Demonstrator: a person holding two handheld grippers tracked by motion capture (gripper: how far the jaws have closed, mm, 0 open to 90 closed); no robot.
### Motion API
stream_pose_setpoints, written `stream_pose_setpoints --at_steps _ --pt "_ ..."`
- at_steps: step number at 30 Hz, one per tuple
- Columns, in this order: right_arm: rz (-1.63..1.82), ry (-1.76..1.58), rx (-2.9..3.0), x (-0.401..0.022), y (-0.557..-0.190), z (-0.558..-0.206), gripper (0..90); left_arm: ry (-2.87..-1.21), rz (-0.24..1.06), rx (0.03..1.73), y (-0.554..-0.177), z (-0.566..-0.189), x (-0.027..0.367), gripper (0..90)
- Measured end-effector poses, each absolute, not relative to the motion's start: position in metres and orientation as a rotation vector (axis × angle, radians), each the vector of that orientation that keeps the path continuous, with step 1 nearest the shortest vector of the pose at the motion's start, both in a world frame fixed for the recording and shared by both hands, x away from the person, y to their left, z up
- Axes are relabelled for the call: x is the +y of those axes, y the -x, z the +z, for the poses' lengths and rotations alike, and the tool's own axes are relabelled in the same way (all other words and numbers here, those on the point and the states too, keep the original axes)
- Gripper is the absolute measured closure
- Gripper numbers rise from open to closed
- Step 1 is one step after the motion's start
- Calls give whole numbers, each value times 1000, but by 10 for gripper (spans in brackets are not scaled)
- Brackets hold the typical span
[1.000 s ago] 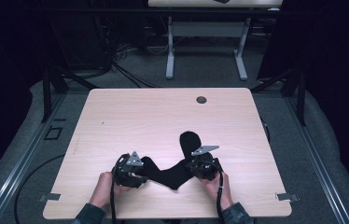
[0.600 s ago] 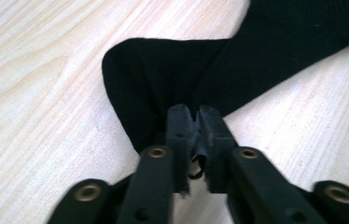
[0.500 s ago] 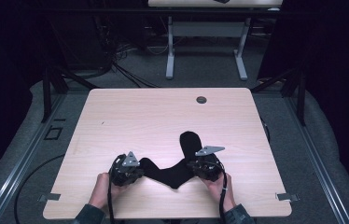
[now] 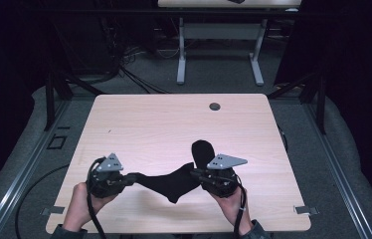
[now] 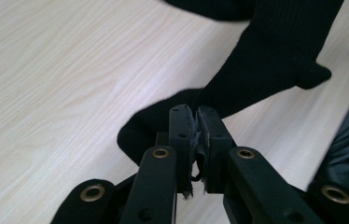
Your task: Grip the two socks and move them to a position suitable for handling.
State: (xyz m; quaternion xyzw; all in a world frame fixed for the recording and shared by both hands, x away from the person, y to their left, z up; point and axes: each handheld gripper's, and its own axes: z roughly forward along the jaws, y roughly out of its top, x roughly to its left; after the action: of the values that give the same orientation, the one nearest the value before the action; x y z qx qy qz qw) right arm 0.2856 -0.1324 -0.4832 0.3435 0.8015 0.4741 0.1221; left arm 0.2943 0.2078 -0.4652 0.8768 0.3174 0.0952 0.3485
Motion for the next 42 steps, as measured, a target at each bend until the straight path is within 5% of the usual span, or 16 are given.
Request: stream_pose_setpoints --at_steps 7,11,19,42 --pt "1127 -1270 2360 -138 -320 -540 823 -2240 222 1097 -344 -523 205 499" --pt "1051 -1298 2360 -144 -327 -562 816 -2194 189 1135 -340 -541 200 416" --pt "1046 -1290 2394 -146 -323 -563 806 -2191 328 1132 -327 -556 176 290" --pt "1014 -1305 2473 -162 -285 -569 751 -2263 371 1094 -304 -575 171 239"
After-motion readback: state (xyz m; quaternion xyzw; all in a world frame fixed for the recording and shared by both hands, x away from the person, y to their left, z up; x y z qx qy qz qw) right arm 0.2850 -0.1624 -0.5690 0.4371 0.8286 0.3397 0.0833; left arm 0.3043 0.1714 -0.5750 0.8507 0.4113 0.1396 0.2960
